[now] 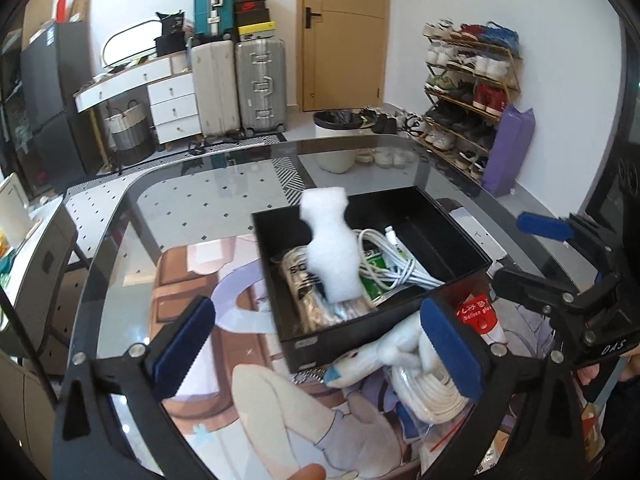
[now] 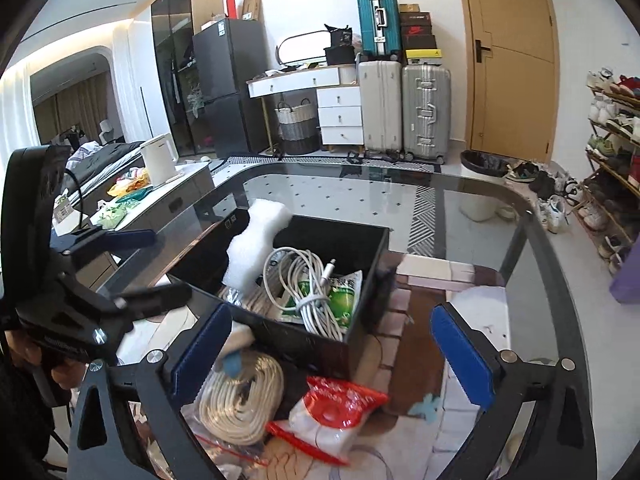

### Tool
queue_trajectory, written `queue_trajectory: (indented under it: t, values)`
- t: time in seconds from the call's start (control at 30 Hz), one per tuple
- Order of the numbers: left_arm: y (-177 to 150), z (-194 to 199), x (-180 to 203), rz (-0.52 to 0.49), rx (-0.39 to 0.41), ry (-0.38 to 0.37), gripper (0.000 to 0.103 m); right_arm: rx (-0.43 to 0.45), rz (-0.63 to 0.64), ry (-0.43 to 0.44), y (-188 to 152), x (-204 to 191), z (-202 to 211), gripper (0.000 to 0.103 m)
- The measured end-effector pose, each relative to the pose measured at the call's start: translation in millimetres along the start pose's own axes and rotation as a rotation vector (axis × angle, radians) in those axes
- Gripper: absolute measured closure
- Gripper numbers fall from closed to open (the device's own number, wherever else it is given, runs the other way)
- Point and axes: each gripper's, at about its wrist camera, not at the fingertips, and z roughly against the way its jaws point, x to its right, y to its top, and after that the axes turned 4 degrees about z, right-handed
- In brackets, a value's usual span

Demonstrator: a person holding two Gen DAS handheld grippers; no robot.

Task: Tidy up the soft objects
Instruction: 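Reach the right gripper to the red balloon glue packet and close on it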

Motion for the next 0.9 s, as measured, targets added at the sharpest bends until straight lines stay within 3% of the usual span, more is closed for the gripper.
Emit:
queue_trajectory:
  t: [0.3,0.5,0.9]
  values:
    - [-20,12,-14,0.073,-0.002,0.030,0.000,-0.016,0.006,-0.025,-19,-5,14,0.001]
    - [-31,21,-11,0.074,0.020,0.048,0.000,-0.036,-0.041,0.008,-28,-4,24,0.001]
    - [-45,14,-1,0.071,-0.011,0.048,0.000,-0.077,-0.045,-0.025,-41,-5,25,0.001]
